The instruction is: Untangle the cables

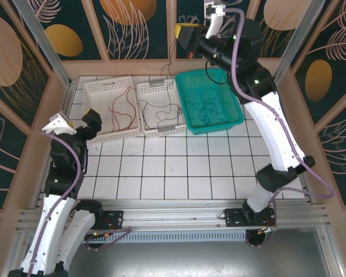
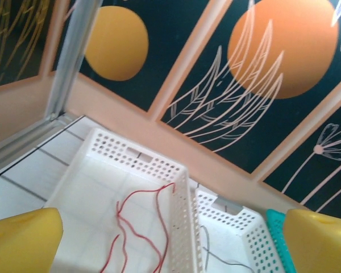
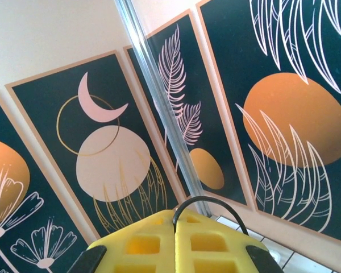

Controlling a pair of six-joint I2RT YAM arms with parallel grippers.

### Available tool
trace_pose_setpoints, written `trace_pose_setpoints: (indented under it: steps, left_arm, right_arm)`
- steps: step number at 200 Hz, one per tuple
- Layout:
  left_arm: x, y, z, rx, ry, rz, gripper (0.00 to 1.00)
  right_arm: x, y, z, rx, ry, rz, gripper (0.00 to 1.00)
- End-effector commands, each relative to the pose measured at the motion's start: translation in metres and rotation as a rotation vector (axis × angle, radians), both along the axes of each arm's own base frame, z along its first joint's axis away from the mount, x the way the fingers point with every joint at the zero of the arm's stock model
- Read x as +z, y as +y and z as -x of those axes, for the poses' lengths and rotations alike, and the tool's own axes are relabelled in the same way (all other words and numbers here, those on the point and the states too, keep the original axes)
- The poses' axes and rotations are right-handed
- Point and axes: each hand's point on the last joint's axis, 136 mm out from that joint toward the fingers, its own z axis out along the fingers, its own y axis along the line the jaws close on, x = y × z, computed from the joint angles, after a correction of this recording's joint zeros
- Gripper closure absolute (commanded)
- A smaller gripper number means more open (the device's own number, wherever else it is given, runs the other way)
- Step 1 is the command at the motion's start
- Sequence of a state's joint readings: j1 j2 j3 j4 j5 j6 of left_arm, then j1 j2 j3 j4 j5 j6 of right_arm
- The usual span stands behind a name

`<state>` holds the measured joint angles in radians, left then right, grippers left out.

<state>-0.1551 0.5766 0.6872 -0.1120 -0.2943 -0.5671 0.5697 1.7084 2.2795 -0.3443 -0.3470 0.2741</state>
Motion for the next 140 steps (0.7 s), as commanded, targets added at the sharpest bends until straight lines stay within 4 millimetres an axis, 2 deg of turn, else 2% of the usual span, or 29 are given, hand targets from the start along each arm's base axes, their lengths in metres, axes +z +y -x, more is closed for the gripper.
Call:
trace_pose_setpoints:
  steps: [1,29,74,102,140]
  left_arm:
    - [-0.001,0.012,0.005,0.063,-0.023,0.01,0.01]
    - [-0.003,0.011,0.003,0.062,-0.01,0.003,0.02]
    - [-0.003,0.015,0.006,0.082,-0.019,-0.014,0.02]
    - [-0.003,0.019,0.009,0.101,-0.027,-0.017,0.02]
    - [-0.004,0.017,0.008,0.094,-0.021,-0.019,0.02]
  right_arm:
    - [-0.019,0.013,-0.018,0.04,0.043,0.038,1.0]
    - [-0.065,0.031,-0.056,0.008,0.105,0.105,1.0]
    - [-0.175,0.058,-0.105,0.004,0.26,0.248,1.0]
    - [-0.243,0.061,-0.121,-0.032,0.353,0.313,1.0]
    - [-0.327,0.056,-0.132,-0.091,0.49,0.394,1.0]
